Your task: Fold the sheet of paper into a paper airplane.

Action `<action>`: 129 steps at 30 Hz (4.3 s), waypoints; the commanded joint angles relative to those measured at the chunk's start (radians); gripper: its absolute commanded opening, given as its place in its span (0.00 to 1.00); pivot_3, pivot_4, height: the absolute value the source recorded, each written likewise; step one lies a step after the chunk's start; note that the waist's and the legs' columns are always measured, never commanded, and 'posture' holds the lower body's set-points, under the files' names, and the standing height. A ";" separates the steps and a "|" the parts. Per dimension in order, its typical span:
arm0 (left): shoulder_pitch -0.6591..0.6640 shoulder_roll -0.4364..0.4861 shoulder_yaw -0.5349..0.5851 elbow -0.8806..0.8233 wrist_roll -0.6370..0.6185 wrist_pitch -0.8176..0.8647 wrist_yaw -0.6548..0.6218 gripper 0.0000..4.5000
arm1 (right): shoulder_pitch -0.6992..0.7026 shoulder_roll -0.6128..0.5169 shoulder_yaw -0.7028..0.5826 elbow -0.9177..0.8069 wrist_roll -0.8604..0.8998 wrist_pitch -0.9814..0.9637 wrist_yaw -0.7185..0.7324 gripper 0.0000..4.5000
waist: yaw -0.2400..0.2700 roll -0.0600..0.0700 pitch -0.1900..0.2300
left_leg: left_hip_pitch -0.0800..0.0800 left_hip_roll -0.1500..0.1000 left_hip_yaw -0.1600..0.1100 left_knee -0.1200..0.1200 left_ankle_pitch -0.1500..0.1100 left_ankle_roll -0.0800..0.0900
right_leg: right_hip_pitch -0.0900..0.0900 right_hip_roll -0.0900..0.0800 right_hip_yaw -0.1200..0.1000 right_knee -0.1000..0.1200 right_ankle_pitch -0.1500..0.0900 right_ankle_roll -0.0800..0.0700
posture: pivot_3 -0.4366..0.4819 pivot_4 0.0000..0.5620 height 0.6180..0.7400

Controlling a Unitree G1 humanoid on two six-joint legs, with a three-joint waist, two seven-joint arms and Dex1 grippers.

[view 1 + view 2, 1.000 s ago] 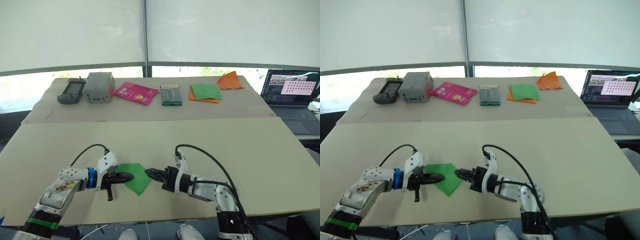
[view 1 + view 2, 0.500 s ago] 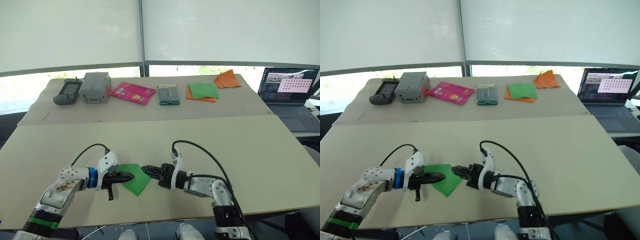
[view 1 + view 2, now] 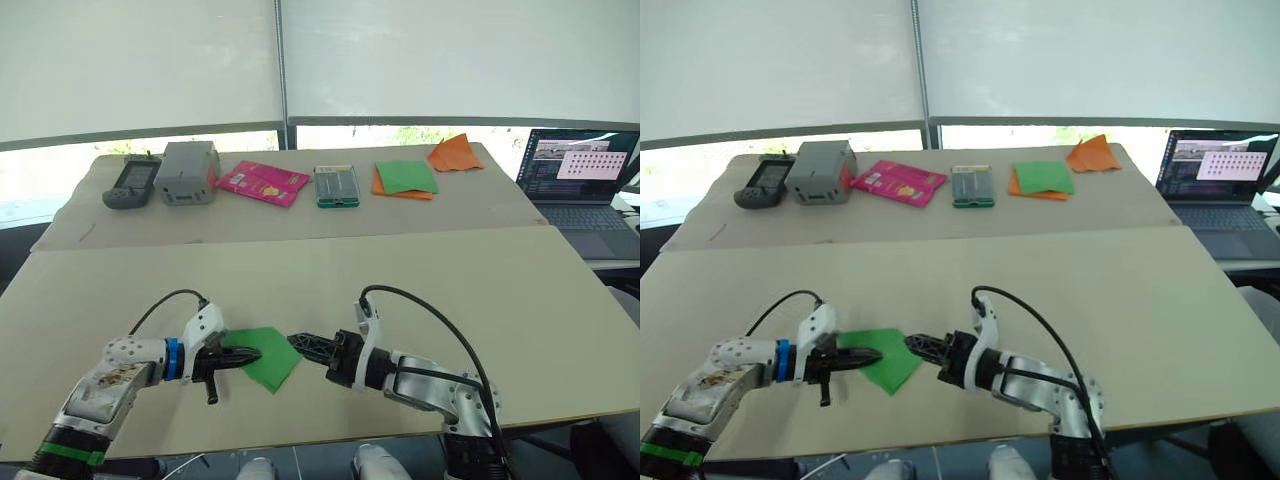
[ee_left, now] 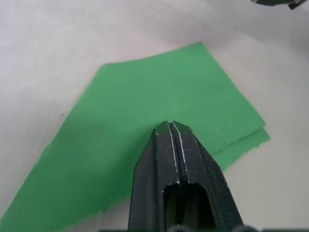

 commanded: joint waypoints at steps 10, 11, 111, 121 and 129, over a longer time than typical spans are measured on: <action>0.044 0.016 -0.016 0.021 0.055 -0.003 0.026 0.00 | 0.018 -0.029 0.072 -0.002 0.069 -0.086 -0.014 0.35 | 0.004 0.000 0.000 | -0.002 0.000 0.001 -0.001 0.000 0.000 | -0.002 -0.001 0.000 -0.001 0.000 0.000 | 0.48 0.27 1.00; 0.045 0.009 -0.023 0.017 0.059 -0.003 0.031 0.00 | 0.019 -0.033 0.072 0.000 0.069 -0.092 -0.014 0.35 | 0.006 0.000 0.000 | -0.002 0.000 0.001 -0.001 0.000 0.000 | -0.002 -0.002 0.000 -0.001 0.000 0.000 | 0.48 0.27 1.00; 0.034 -0.032 -0.032 0.004 0.048 0.008 0.083 0.00 | -0.023 -0.309 0.386 0.032 -0.449 -0.544 0.274 0.00 | 0.040 0.003 -0.003 | -0.005 0.015 0.011 -0.002 -0.003 -0.005 | 0.004 -0.018 -0.033 -0.014 0.004 -0.010 | 0.48 0.27 1.00; 0.028 -0.011 -0.016 0.004 0.036 0.021 0.067 0.00 | -0.029 -0.408 0.627 -0.027 -1.051 -0.876 0.587 0.00 | 0.055 0.001 -0.002 | -0.005 0.014 0.013 0.004 -0.003 -0.005 | 0.003 -0.014 -0.034 -0.013 0.005 -0.008 | 0.48 0.27 1.00; 0.017 -0.005 -0.016 0.011 0.040 0.023 0.059 0.00 | -0.048 -0.386 0.639 -0.008 -1.249 -1.005 0.697 0.00 | 0.055 -0.001 -0.001 | -0.003 0.014 0.012 0.004 -0.003 -0.005 | 0.003 -0.012 -0.033 -0.013 0.005 -0.008 | 0.48 0.27 1.00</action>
